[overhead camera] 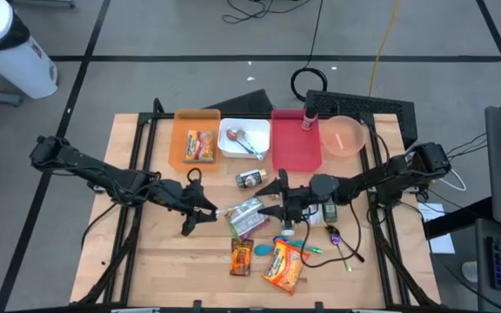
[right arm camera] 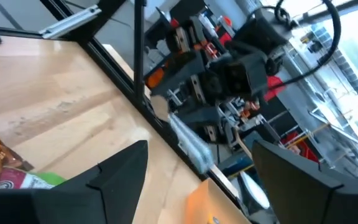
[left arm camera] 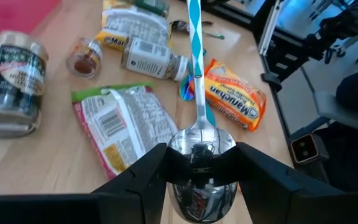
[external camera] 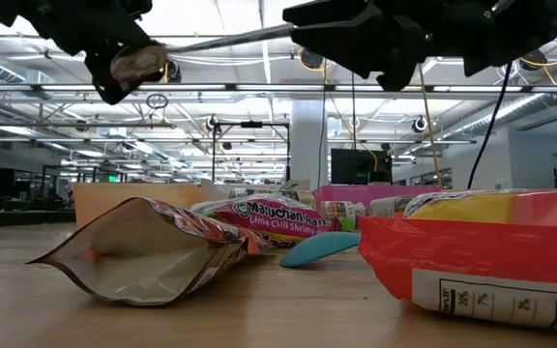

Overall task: Pick & Place Food Item
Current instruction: Put the blue patterned spoon into the white bin

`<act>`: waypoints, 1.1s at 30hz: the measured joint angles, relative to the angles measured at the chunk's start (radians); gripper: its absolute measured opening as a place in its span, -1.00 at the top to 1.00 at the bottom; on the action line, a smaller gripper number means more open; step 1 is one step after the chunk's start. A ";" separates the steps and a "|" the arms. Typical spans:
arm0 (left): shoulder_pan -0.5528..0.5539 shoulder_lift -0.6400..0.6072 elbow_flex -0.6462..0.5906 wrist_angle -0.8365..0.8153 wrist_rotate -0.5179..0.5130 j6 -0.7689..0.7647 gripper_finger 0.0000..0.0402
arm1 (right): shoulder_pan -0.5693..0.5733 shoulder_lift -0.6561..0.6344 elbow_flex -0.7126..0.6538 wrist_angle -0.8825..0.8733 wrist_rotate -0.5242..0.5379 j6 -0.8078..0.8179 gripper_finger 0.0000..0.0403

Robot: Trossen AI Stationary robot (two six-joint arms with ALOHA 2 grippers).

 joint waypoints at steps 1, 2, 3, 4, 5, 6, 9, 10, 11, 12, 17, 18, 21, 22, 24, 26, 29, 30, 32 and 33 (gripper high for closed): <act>0.000 0.003 0.000 0.010 0.004 0.001 0.13 | -0.003 0.000 0.000 -0.001 0.000 0.005 -0.38; 0.000 0.008 0.000 0.020 0.010 0.003 0.12 | -0.005 0.000 0.000 -0.006 0.000 0.008 -0.36; 0.000 0.013 0.000 0.027 0.014 0.005 0.12 | -0.005 0.000 0.000 -0.010 -0.001 0.010 -0.34; 0.000 0.018 0.000 0.032 0.019 0.008 0.12 | -0.005 0.000 0.000 -0.015 -0.001 0.010 -0.32; 0.000 0.021 0.000 0.035 0.026 0.009 0.12 | -0.005 0.000 0.000 -0.020 -0.001 0.010 -0.30; 0.000 0.026 0.000 0.038 0.029 0.009 0.12 | -0.005 0.000 0.000 -0.023 -0.001 0.010 -0.27; 0.003 0.051 0.000 0.040 0.031 0.008 0.12 | -0.005 0.000 0.000 -0.024 -0.001 0.011 -0.20; 0.005 0.055 0.000 0.037 0.034 0.007 0.12 | -0.005 0.000 0.000 -0.024 -0.001 0.011 -0.18; 0.006 0.059 0.000 0.043 0.034 0.007 0.12 | -0.004 0.000 0.000 -0.024 -0.001 0.016 -0.16; 0.009 0.065 0.000 0.052 0.034 0.007 0.12 | -0.004 0.000 0.000 -0.024 -0.001 0.026 -0.14; 0.017 0.081 0.000 0.076 0.044 0.017 0.12 | -0.004 0.000 0.000 -0.033 -0.001 0.038 -0.03; 0.019 0.082 0.000 0.082 0.051 0.020 0.12 | -0.004 0.000 0.000 -0.035 -0.001 0.038 -0.01; 0.026 0.084 0.000 0.081 0.063 0.024 0.12 | -0.004 0.000 0.000 -0.039 -0.001 0.038 0.06; 0.028 0.084 0.000 0.081 0.063 0.024 0.12 | -0.004 0.000 0.000 -0.042 -0.001 0.038 0.08; 0.031 0.084 0.000 0.082 0.063 0.024 0.12 | -0.004 0.000 0.000 -0.045 -0.001 0.038 0.12; 0.032 0.084 0.000 0.082 0.063 0.024 0.12 | -0.004 0.000 0.000 -0.045 -0.001 0.038 0.16; 0.032 0.084 0.000 0.082 0.063 0.024 0.12 | -0.004 0.000 0.000 -0.046 0.000 0.038 0.22; 0.032 0.084 0.000 0.082 0.063 0.024 0.12 | -0.004 0.000 0.000 -0.046 0.000 0.038 0.24; 0.032 0.084 0.000 0.082 0.063 0.024 0.12 | -0.004 0.000 0.000 -0.046 0.001 0.038 0.30; 0.032 0.084 0.000 0.082 0.063 0.024 0.12 | -0.004 0.000 0.000 -0.046 0.001 0.038 0.33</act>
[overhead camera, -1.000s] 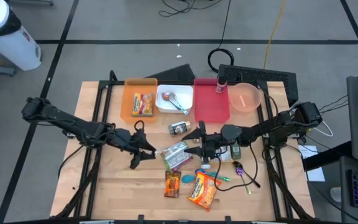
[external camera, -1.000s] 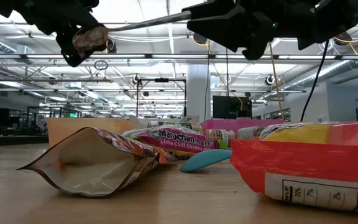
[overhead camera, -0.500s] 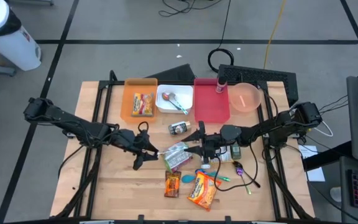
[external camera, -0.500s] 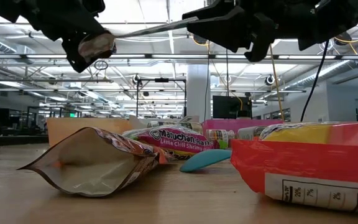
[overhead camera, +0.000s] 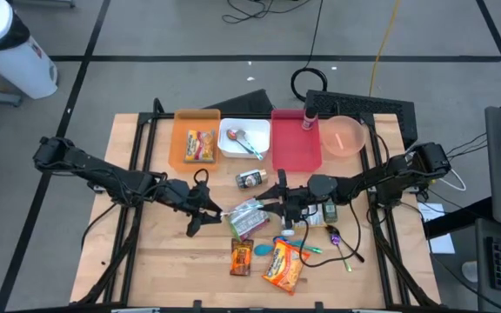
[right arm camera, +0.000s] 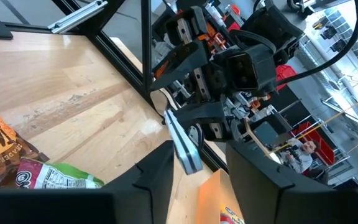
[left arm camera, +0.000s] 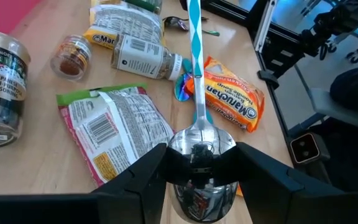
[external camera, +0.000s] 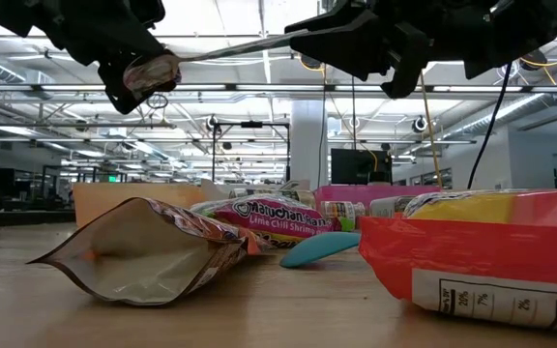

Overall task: Pick & Place Food Item
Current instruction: Put the blue patterned spoon into the white bin

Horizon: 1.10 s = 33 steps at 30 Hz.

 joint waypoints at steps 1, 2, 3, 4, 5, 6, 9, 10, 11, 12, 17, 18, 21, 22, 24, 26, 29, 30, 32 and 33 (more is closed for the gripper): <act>0.000 0.000 0.000 0.000 0.000 0.000 0.12 | 0.000 0.000 0.000 -0.002 0.000 0.000 0.36; 0.000 0.000 0.000 0.000 0.000 0.000 0.12 | 0.000 0.000 0.000 -0.006 0.000 0.000 0.39; 0.000 0.000 0.000 0.000 0.000 0.003 0.12 | 0.000 0.000 0.000 -0.009 0.000 0.000 0.43; 0.000 0.000 0.000 0.000 0.000 0.003 0.12 | 0.000 0.000 0.000 -0.014 0.001 0.000 0.47; 0.000 0.000 0.000 0.000 0.000 0.003 0.12 | 0.000 0.000 0.000 -0.015 0.001 0.000 0.50; 0.000 0.000 0.000 0.000 0.000 0.003 0.12 | 0.000 0.000 -0.001 -0.016 0.001 0.000 0.54; 0.000 0.000 0.000 0.000 -0.001 0.007 0.12 | 0.000 0.000 -0.001 -0.017 0.001 0.000 0.66; 0.000 0.000 0.000 0.000 0.000 0.007 0.12 | 0.000 0.000 -0.001 -0.018 0.001 0.000 0.71; 0.000 0.000 0.000 0.000 0.000 0.008 0.12 | 0.000 0.000 -0.001 -0.018 -0.001 0.000 0.75; 0.000 0.000 0.000 0.000 0.000 0.008 0.12 | 0.000 0.000 -0.001 -0.020 -0.004 -0.001 0.78; 0.000 -0.001 0.000 -0.001 0.004 0.008 0.12 | 0.001 0.000 -0.002 -0.031 -0.010 -0.001 0.87; 0.000 -0.001 0.000 -0.001 0.004 0.008 0.12 | 0.001 0.000 -0.002 -0.031 -0.009 -0.001 0.85; 0.000 -0.001 0.000 -0.001 -0.001 0.008 0.12 | 0.000 0.000 -0.002 -0.020 0.000 0.015 0.73; 0.000 -0.001 0.000 0.000 -0.003 0.008 0.12 | 0.000 0.000 -0.002 -0.016 0.002 0.021 0.68; 0.000 -0.001 0.000 0.000 -0.003 0.008 0.12 | 0.000 0.000 -0.002 -0.014 0.003 0.021 0.59; 0.000 -0.001 0.000 0.000 -0.003 0.008 0.12 | 0.000 0.000 -0.002 -0.016 0.002 0.021 0.52; 0.000 -0.001 0.000 -0.003 -0.003 0.008 0.12 | 0.000 0.000 -0.001 -0.015 0.002 0.022 0.44; 0.000 -0.001 0.000 -0.006 -0.003 0.008 0.12 | 0.000 0.000 -0.001 -0.017 0.001 0.021 0.43; 0.000 -0.001 0.000 -0.006 -0.003 0.008 0.12 | 0.000 0.000 -0.001 -0.017 0.001 0.021 0.41; 0.000 -0.001 0.000 -0.006 -0.003 0.007 0.12 | 0.000 0.000 -0.001 -0.017 0.000 0.021 0.41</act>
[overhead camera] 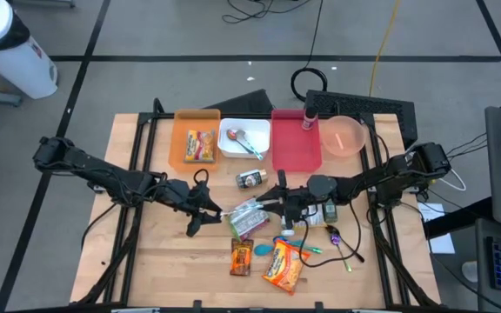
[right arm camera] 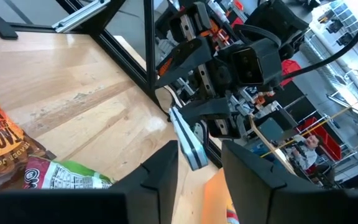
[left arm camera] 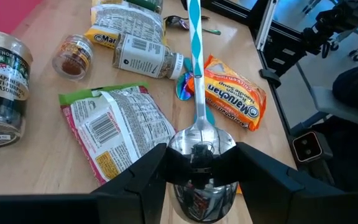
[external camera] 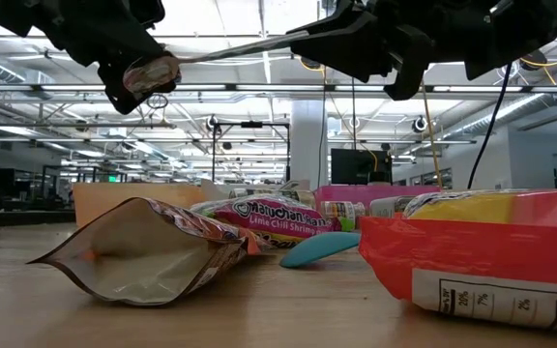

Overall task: Pick & Place Food Item
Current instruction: Put the blue patterned spoon into the white bin

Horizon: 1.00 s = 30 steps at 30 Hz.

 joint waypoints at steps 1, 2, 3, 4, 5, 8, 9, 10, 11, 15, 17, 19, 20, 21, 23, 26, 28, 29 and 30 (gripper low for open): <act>0.000 0.000 0.000 0.000 0.000 0.000 0.12 | 0.000 0.000 0.000 0.000 -0.002 0.000 0.41; 0.000 0.000 0.000 0.000 0.000 0.000 0.12 | 0.000 0.000 0.000 -0.001 -0.010 0.000 0.41; 0.000 0.000 0.000 0.000 0.000 -0.001 0.12 | 0.000 0.000 0.000 -0.001 -0.026 0.000 0.41; 0.000 0.000 0.000 0.000 0.000 -0.003 0.12 | 0.000 0.000 0.000 -0.001 -0.034 0.000 0.42; 0.000 0.000 0.000 0.000 0.000 -0.004 0.12 | 0.000 0.000 0.000 -0.001 -0.048 0.000 0.42; 0.000 0.000 0.000 0.000 0.000 -0.004 0.12 | 0.000 0.000 0.000 -0.002 -0.050 -0.001 0.46; 0.000 0.000 0.000 0.000 0.000 -0.004 0.12 | 0.000 0.000 0.000 -0.003 -0.050 -0.001 0.48; 0.000 0.000 0.000 0.000 0.001 -0.004 0.12 | 0.000 0.000 0.000 -0.003 -0.050 -0.001 0.50; 0.000 0.000 0.000 0.000 0.001 -0.004 0.12 | 0.000 0.000 0.000 -0.003 -0.050 -0.002 0.52; 0.000 0.000 0.000 0.000 0.003 -0.004 0.12 | 0.000 0.000 0.000 -0.003 -0.050 -0.003 0.65; 0.000 0.000 0.000 0.000 0.004 -0.004 0.12 | 0.000 0.000 0.000 -0.004 -0.050 -0.003 0.74; 0.000 0.000 0.000 0.000 0.008 -0.004 0.12 | 0.000 0.000 0.000 -0.009 -0.054 -0.004 0.84; -0.001 0.000 0.000 0.000 0.010 -0.004 0.12 | 0.000 0.000 0.000 -0.010 -0.054 -0.006 0.87; -0.001 0.000 0.000 0.000 0.011 -0.004 0.12 | 0.001 0.000 0.000 -0.010 -0.054 -0.007 0.87; -0.001 0.000 0.000 0.000 0.010 -0.004 0.12 | 0.000 0.000 0.000 -0.010 -0.054 -0.008 0.87; -0.001 0.000 0.000 0.001 0.009 -0.005 0.12 | 0.000 0.000 0.000 -0.009 -0.052 -0.008 0.87; -0.001 0.000 0.000 0.004 0.009 -0.012 0.10 | 0.000 0.000 0.000 -0.008 -0.052 -0.007 0.87; -0.001 0.000 0.000 0.006 0.009 -0.016 0.09 | 0.000 0.000 0.000 -0.007 -0.052 -0.006 0.87; -0.001 0.000 0.000 0.008 0.009 -0.018 0.06 | 0.000 0.000 0.000 -0.006 -0.051 -0.006 0.87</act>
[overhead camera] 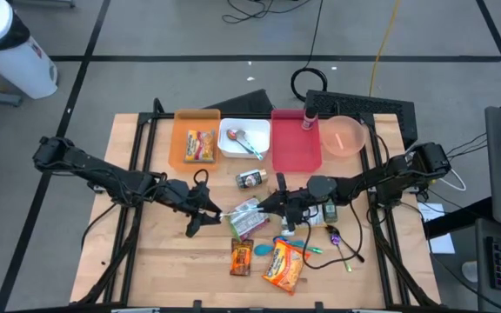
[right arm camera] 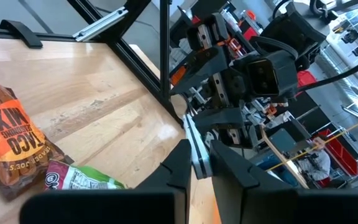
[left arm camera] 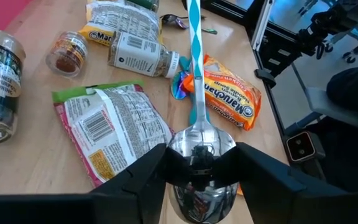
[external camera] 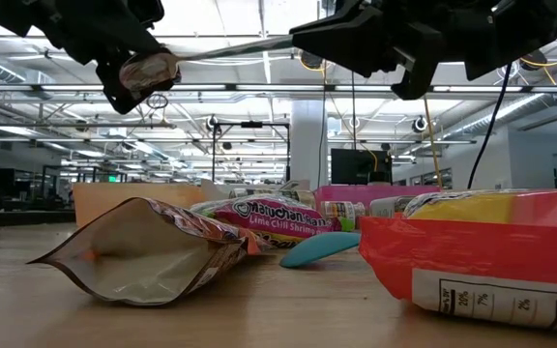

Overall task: Pick & Place Food Item
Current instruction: Put the blue patterned spoon into the white bin

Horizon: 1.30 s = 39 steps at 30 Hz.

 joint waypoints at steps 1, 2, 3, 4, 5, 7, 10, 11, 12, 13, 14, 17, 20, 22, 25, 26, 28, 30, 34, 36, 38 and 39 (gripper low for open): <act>0.000 0.000 0.000 0.003 -0.002 -0.003 0.03 | 0.000 0.000 0.000 0.002 0.000 0.001 0.87; 0.000 0.000 -0.001 0.008 -0.012 -0.004 0.00 | 0.000 0.000 0.000 0.005 0.003 0.005 0.87; 0.001 0.000 -0.001 0.016 -0.017 -0.004 -0.03 | 0.000 0.000 0.000 0.009 0.006 0.005 0.87; 0.002 0.000 -0.001 0.018 -0.020 -0.004 -0.07 | 0.000 0.000 0.000 0.009 0.008 0.005 0.87; 0.003 0.000 -0.001 0.019 -0.021 -0.004 -0.10 | -0.001 0.000 0.000 0.009 0.008 0.007 0.87; 0.008 0.000 -0.001 0.021 -0.017 -0.004 -0.17 | -0.001 0.000 0.000 0.007 0.010 0.007 0.87; 0.023 0.000 -0.001 0.027 -0.011 0.014 -0.25 | 0.000 0.000 0.000 0.006 0.026 0.007 0.87; 0.031 0.000 -0.001 0.028 -0.010 0.035 -0.28 | 0.000 0.000 0.000 0.005 0.039 0.006 0.87; 0.038 0.000 -0.001 0.030 -0.011 0.062 -0.30 | 0.000 0.000 0.000 0.005 0.054 0.006 0.87; 0.049 0.000 -0.001 0.040 -0.010 0.091 -0.32 | 0.000 0.000 0.000 0.005 0.061 0.006 0.87; 0.058 -0.006 -0.001 0.051 -0.010 0.117 -0.33 | 0.000 0.000 0.000 0.005 0.063 0.009 0.87; 0.089 -0.039 -0.001 0.102 -0.009 0.179 -0.34 | 0.000 0.000 0.000 0.002 0.073 0.018 0.87; 0.116 -0.075 0.000 0.130 -0.010 0.243 -0.35 | 0.000 0.000 0.001 -0.005 0.129 0.009 0.87; 0.130 -0.108 0.000 0.164 -0.012 0.291 -0.35 | 0.000 0.000 0.001 -0.010 0.178 0.004 0.87; 0.140 -0.167 0.000 0.180 -0.039 0.346 -0.35 | 0.000 0.000 0.001 -0.015 0.244 -0.006 0.87; 0.140 -0.186 0.000 0.179 -0.057 0.364 -0.35 | 0.002 0.000 0.001 -0.020 0.271 -0.010 0.87; 0.140 -0.216 0.000 0.180 -0.104 0.397 -0.35 | 0.007 0.000 0.001 -0.024 0.339 -0.027 0.87; 0.136 -0.242 0.000 0.165 -0.151 0.424 -0.35 | 0.012 0.000 0.007 -0.036 0.417 -0.057 0.87; 0.122 -0.252 0.000 0.168 -0.214 0.461 -0.35 | 0.015 0.000 0.067 -0.141 0.545 -0.107 0.87; 0.114 -0.246 0.000 0.164 -0.232 0.463 -0.35 | 0.010 0.000 0.116 -0.219 0.583 -0.111 0.87; 0.107 -0.230 0.000 0.174 -0.247 0.462 -0.35 | -0.003 0.000 0.164 -0.303 0.601 -0.106 0.87; 0.103 -0.218 0.000 0.174 -0.252 0.463 -0.35 | -0.013 0.000 0.186 -0.339 0.605 -0.101 0.87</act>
